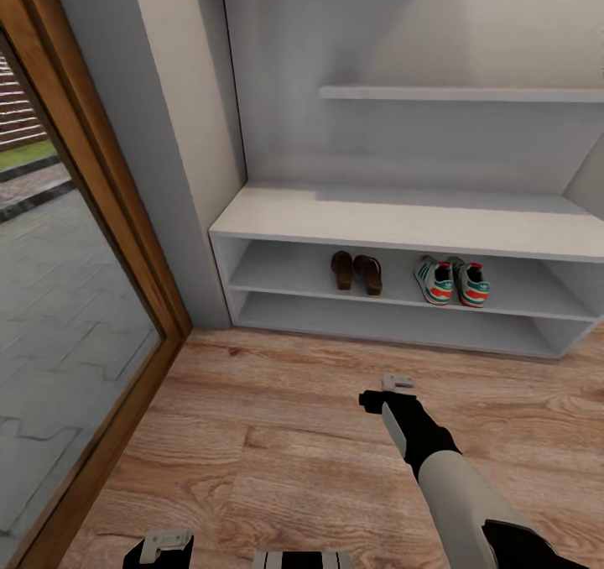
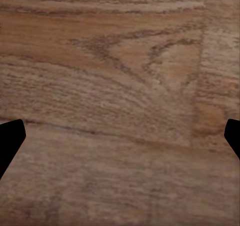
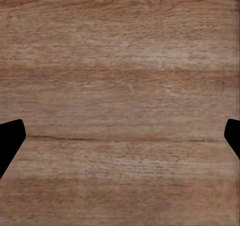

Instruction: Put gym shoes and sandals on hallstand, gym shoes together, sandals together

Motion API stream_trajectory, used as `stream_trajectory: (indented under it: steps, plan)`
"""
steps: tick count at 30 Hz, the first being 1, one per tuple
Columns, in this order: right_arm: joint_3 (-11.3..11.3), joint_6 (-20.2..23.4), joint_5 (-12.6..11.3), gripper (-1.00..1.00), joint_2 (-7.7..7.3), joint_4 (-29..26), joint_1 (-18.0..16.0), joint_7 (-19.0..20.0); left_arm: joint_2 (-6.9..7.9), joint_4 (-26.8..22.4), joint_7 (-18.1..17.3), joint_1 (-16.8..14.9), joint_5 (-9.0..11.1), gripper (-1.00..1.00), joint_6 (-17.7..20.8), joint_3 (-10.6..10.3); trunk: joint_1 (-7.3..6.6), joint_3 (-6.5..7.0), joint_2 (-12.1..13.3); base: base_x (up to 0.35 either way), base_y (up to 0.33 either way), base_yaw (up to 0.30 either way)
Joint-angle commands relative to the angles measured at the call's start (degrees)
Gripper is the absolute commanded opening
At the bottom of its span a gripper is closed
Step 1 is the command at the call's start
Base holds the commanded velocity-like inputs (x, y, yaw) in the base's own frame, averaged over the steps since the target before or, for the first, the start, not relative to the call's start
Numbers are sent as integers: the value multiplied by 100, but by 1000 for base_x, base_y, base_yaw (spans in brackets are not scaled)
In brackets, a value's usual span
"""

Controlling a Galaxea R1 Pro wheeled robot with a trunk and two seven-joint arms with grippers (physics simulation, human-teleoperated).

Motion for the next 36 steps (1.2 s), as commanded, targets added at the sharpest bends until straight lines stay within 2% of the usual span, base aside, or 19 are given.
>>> stream_trajectory:
  steps: [1,10,18,20,24,31,35,36]
  plan:
    - [-37,32,61,100,-4,-10,4,14,-3,4,-38,-4,-43,100,-19,48,-1,-4,-2,0,0,0]
    - [-31,-557,102,100,-152,83,344,31,12,19,-33,-4,-43,100,-21,48,-1,-4,-2,0,0,0]
    - [-29,-1310,103,100,-288,716,472,26,23,21,-31,-4,-41,100,-22,53,-1,-4,-2,0,0,0]
    - [-24,-1908,108,100,-390,1242,489,25,32,51,-21,-4,-34,100,-26,58,-6,40,1,0,0,0]
    - [-20,-2507,128,100,-491,1766,499,25,37,102,1,-4,-29,100,-29,63,-17,129,6,0,0,0]
    - [-12,-3188,229,100,-569,2368,545,25,47,141,31,-4,-34,100,-30,65,-35,284,16,0,0,0]
    - [-12,-3383,293,100,-608,2481,644,25,54,148,40,-4,-31,100,-34,69,-122,356,176,0,0,0]
    - [-11,-3564,358,100,-679,2529,797,25,59,151,44,-4,-27,100,-39,72,-144,373,216,0,0,0]
